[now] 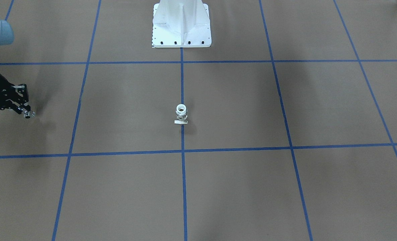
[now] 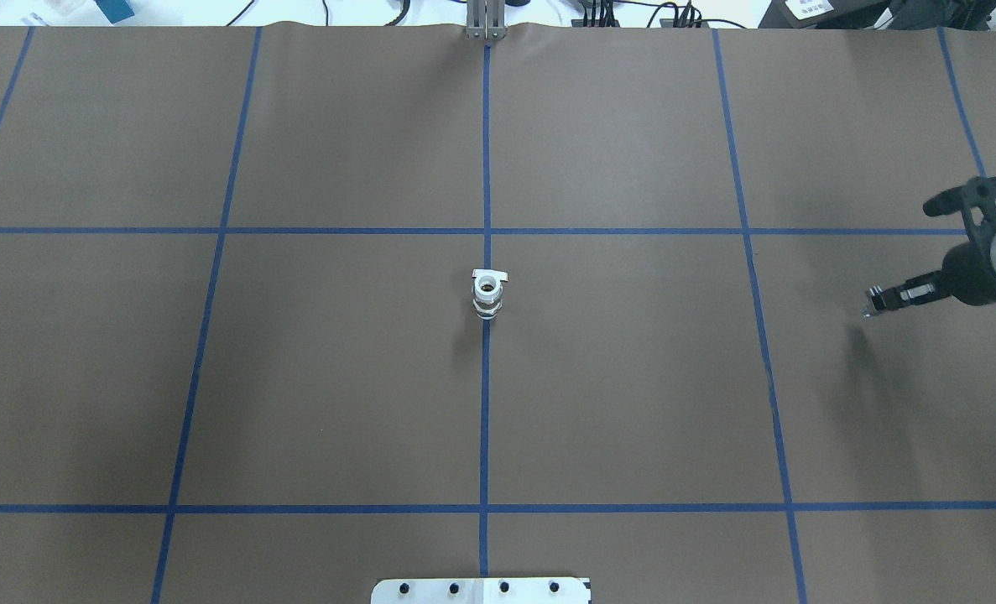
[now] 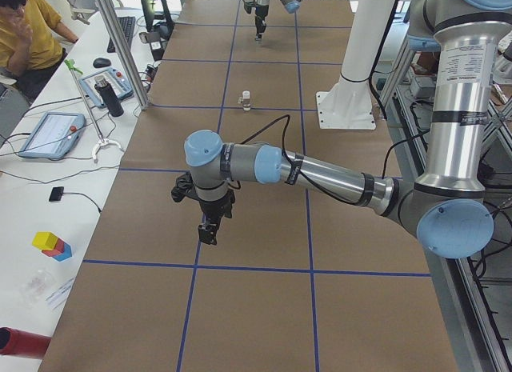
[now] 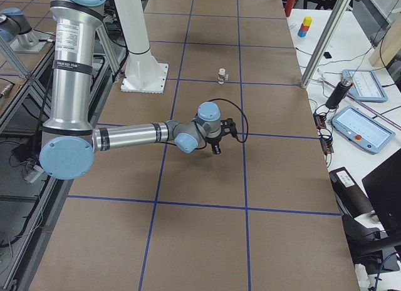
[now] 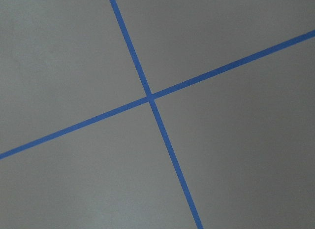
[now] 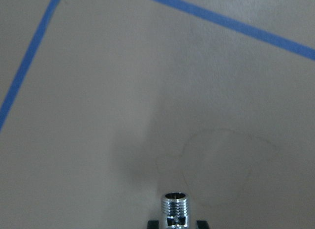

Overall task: Assemble PPR valve and pipe with both arms
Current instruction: 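Carry the chrome valve piece with the right gripper above the white fitting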

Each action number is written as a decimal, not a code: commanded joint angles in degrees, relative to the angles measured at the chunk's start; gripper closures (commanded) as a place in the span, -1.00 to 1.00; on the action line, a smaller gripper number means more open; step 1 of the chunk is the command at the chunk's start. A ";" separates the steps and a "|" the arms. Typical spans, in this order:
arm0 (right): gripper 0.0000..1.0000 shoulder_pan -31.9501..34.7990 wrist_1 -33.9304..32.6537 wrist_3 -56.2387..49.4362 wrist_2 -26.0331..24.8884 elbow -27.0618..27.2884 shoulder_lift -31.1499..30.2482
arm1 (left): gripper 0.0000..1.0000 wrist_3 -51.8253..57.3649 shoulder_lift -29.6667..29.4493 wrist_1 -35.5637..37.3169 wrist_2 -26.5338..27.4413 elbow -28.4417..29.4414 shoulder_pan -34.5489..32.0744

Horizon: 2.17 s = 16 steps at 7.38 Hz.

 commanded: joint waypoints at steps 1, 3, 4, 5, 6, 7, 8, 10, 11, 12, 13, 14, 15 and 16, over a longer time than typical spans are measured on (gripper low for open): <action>1.00 0.92 -15.19 3.38 0.13 2.26 12.66 | -1.00 -2.32 4.62 -4.37 -1.28 0.56 -2.11; 1.00 0.31 -34.37 5.21 0.21 7.53 22.96 | -1.00 -8.40 7.97 -7.79 -3.92 0.47 -4.66; 1.00 -3.08 -36.63 12.71 -0.40 6.86 27.79 | -1.00 -8.41 7.98 -8.25 -3.93 0.74 -4.67; 1.00 -6.25 -36.73 19.31 -2.40 5.89 31.58 | -1.00 -8.41 7.90 -8.26 -4.01 0.57 -4.58; 1.00 -9.68 -36.74 24.08 -5.90 3.97 35.71 | -1.00 -8.49 7.81 -8.26 -4.01 0.57 -4.58; 1.00 -12.06 -38.56 30.65 -8.72 0.90 41.41 | -1.00 -8.49 7.72 -8.26 -4.01 0.57 -4.58; 1.00 -14.17 -39.80 35.59 -10.67 -0.95 45.47 | -1.00 -8.49 7.72 -8.60 -4.01 0.65 -4.58; 1.00 -20.05 -44.35 44.73 -17.06 -1.50 50.14 | -1.00 -8.41 7.81 -8.61 -4.01 0.74 -4.58; 1.00 -22.95 -46.73 48.96 -20.15 -1.76 51.99 | -1.00 -8.41 7.81 -8.69 -4.01 0.74 -4.58; 1.00 -24.46 -47.45 50.31 -21.66 -2.63 52.80 | -1.00 -8.41 7.81 -8.70 -4.01 0.83 -4.58; 1.00 -26.04 -47.46 50.58 -24.72 -4.47 53.76 | -1.00 -8.41 7.81 -8.70 -4.01 0.83 -4.58; 1.00 -26.75 -47.11 50.93 -26.57 -5.01 53.86 | -1.00 -8.41 7.89 -8.70 -4.01 0.83 -4.58; 1.00 -26.85 -47.02 50.93 -26.77 -5.02 54.03 | -1.00 -8.41 7.90 -8.70 -4.01 0.83 -4.58; 1.00 -26.85 -47.02 50.93 -26.77 -5.02 54.03 | -1.00 -8.41 7.90 -8.70 -4.01 0.83 -4.58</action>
